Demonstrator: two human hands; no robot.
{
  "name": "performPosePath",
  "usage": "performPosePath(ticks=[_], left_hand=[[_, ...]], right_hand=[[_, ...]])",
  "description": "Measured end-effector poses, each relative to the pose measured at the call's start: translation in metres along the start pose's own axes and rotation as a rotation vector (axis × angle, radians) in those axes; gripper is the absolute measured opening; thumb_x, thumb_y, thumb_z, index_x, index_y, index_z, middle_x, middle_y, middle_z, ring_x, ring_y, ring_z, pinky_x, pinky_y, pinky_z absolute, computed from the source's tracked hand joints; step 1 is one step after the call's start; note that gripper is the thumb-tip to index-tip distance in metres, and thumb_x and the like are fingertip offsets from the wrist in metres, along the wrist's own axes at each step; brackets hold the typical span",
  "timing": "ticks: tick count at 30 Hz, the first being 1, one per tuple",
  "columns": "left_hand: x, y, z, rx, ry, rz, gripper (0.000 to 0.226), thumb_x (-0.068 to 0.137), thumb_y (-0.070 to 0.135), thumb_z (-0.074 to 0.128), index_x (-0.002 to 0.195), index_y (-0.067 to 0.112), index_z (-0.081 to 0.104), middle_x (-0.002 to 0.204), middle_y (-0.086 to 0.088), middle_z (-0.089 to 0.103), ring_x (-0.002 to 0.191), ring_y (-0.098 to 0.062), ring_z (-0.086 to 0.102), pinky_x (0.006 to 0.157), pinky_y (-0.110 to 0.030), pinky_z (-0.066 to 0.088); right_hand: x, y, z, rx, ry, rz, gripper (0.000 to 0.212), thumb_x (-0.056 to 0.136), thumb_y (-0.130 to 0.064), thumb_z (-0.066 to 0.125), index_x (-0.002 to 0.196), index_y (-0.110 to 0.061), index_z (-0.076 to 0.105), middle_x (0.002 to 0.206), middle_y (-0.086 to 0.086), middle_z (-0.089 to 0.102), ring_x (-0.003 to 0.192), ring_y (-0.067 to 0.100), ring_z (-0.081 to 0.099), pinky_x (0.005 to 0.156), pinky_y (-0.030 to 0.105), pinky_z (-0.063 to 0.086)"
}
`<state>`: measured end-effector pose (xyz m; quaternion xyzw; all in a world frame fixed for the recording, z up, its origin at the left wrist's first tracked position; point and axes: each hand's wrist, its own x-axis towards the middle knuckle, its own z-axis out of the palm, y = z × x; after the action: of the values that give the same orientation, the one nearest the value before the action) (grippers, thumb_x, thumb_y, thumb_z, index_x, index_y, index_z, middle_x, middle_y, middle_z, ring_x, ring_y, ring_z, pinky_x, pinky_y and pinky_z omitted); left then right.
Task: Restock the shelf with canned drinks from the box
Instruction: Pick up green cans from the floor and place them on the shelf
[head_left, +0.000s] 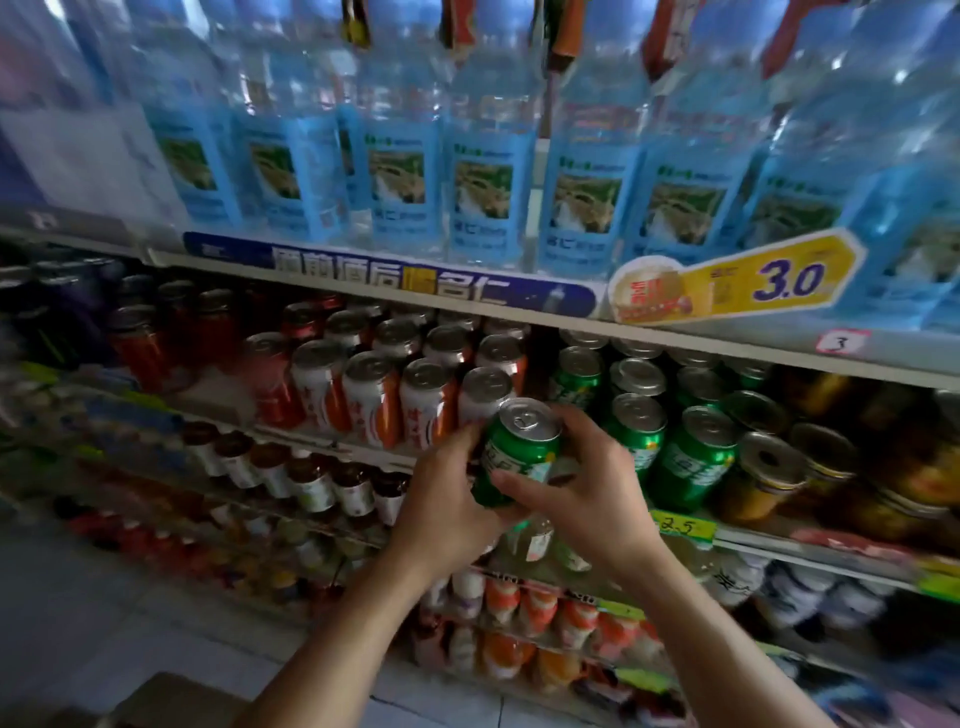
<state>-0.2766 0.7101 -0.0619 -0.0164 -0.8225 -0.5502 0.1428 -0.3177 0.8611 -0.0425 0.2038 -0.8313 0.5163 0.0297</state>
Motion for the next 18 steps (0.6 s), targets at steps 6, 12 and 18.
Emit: performPosePath(ticks=[6,12,18], left_hand=[[0.02,0.016,0.046,0.043,0.099,0.098,0.074,0.071,0.007,0.081,0.127,0.042,0.047,0.119,0.025,0.061,0.114,0.006,0.058,0.09,-0.018,0.051],[0.029,0.016,0.066,0.13,0.142,0.059,0.078,0.069,0.005,0.08,0.118,0.051,0.039,0.11,0.027,0.056,0.103,0.022,0.052,0.078,-0.001,0.042],[0.036,0.004,0.072,0.165,0.115,0.086,0.082,0.07,0.01,0.082,0.134,0.034,0.039,0.123,0.022,0.057,0.114,0.015,0.052,0.086,-0.004,0.042]], right_hand=[[0.022,0.016,-0.046,-0.216,-0.144,-0.112,0.081,0.065,-0.043,0.085,0.134,-0.035,0.044,0.118,-0.017,0.064,0.107,-0.003,0.061,0.087,0.022,0.054],[0.033,0.023,-0.064,-0.449,-0.189,-0.196,0.077,0.062,-0.047,0.08,0.128,-0.034,0.043,0.114,0.0,0.066,0.104,0.022,0.063,0.08,0.038,0.055],[0.042,0.028,-0.066,-0.598,-0.194,-0.212,0.074,0.063,-0.055,0.076,0.126,-0.033,0.043,0.115,0.001,0.063,0.108,0.025,0.055,0.083,0.034,0.047]])
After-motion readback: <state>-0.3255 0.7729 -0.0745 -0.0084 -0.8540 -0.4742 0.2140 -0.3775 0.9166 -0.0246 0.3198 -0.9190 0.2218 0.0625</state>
